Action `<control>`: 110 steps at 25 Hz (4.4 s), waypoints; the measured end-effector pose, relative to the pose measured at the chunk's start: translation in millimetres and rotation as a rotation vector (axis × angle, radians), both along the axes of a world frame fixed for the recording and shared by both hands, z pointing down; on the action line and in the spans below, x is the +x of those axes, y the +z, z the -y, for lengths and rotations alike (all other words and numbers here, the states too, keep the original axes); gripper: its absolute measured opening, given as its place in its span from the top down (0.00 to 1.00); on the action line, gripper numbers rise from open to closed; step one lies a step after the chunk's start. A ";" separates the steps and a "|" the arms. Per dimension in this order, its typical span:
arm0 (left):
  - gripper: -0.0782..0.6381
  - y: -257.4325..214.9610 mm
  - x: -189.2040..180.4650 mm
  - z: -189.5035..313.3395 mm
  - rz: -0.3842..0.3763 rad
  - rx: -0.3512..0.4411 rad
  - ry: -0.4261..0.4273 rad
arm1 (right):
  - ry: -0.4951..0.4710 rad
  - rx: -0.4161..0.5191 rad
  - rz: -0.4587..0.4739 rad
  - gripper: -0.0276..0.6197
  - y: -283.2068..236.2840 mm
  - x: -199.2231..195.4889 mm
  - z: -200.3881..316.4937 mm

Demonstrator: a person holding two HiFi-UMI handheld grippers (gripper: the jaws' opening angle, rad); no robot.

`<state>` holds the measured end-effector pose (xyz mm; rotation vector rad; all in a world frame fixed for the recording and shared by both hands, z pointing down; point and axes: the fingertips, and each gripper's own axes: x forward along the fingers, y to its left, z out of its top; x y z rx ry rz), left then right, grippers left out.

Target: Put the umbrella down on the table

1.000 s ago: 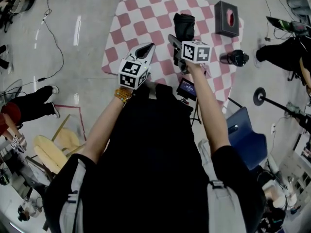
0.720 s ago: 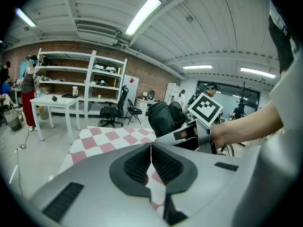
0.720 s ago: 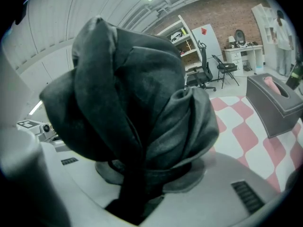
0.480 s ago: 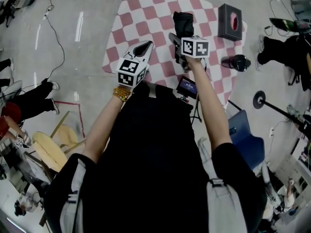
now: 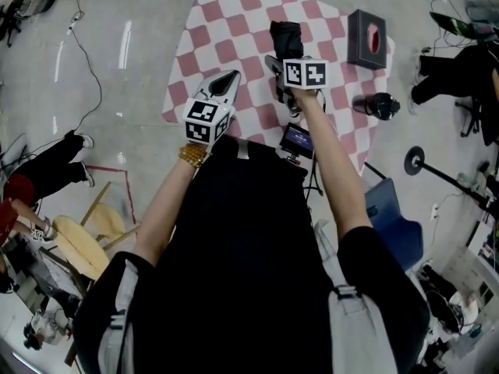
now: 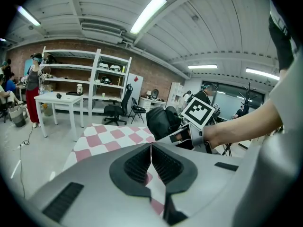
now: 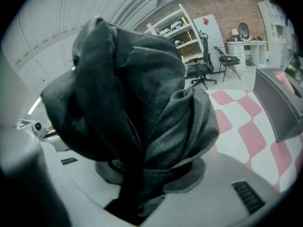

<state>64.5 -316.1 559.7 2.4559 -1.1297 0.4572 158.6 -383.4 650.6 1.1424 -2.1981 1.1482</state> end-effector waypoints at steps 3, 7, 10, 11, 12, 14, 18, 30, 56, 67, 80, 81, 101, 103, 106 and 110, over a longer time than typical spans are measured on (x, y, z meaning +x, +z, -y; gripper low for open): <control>0.87 1.8 -1.8 2.2 -0.002 -0.005 -0.001 | -0.014 -0.014 -0.019 0.69 6.8 -3.4 4.8; 0.87 2.3 -5.5 5.2 -0.001 -0.012 -0.006 | -0.026 -0.032 -0.027 0.69 11.5 -8.3 10.1; 0.87 2.3 -8.5 7.0 -0.001 -0.013 -0.012 | -0.034 -0.040 -0.038 0.69 15.8 -10.0 12.6; 0.87 2.4 -9.4 7.6 0.000 -0.013 -0.014 | -0.037 -0.043 -0.042 0.68 17.5 -10.4 13.3; 0.87 2.6 -10.4 8.0 0.001 -0.014 -0.016 | -0.039 -0.047 -0.045 0.68 19.4 -10.7 14.0; 0.87 3.7 -11.8 8.5 0.003 -0.016 -0.019 | -0.041 -0.058 -0.054 0.68 24.3 -11.0 14.9; 0.87 4.4 -14.7 6.6 0.005 -0.018 -0.024 | -0.051 -0.075 -0.075 0.68 32.7 -11.9 13.5; 0.87 2.4 -17.9 7.5 0.005 -0.013 -0.039 | -0.022 -0.140 -0.034 0.67 43.7 -14.2 15.0; 0.87 7.4 -19.6 7.0 0.009 -0.037 -0.045 | 0.029 -0.235 -0.087 0.67 80.2 -5.4 18.3; 0.87 13.6 -24.4 8.8 0.013 -0.050 -0.057 | 0.023 -0.268 -0.099 0.67 92.5 -10.3 19.5; 0.87 14.8 -27.6 10.0 0.007 -0.061 -0.064 | 0.046 -0.296 -0.125 0.66 101.5 -9.1 20.8; 0.87 14.5 -27.6 9.9 0.007 -0.062 -0.064 | 0.047 -0.300 -0.125 0.66 101.6 -8.9 20.5; 0.87 15.2 -12.9 14.8 0.009 -0.063 -0.046 | 0.057 -0.339 -0.108 0.61 105.4 -7.6 20.8; 0.87 14.6 -13.0 15.0 0.010 -0.064 -0.047 | 0.056 -0.339 -0.112 0.61 105.5 -6.2 21.1; 0.87 15.4 -14.1 13.8 0.012 -0.068 -0.049 | 0.056 -0.345 -0.118 0.60 105.3 -5.7 20.4; 0.87 15.0 -15.5 13.5 0.011 -0.068 -0.050 | 0.055 -0.351 -0.113 0.60 104.6 -8.2 20.3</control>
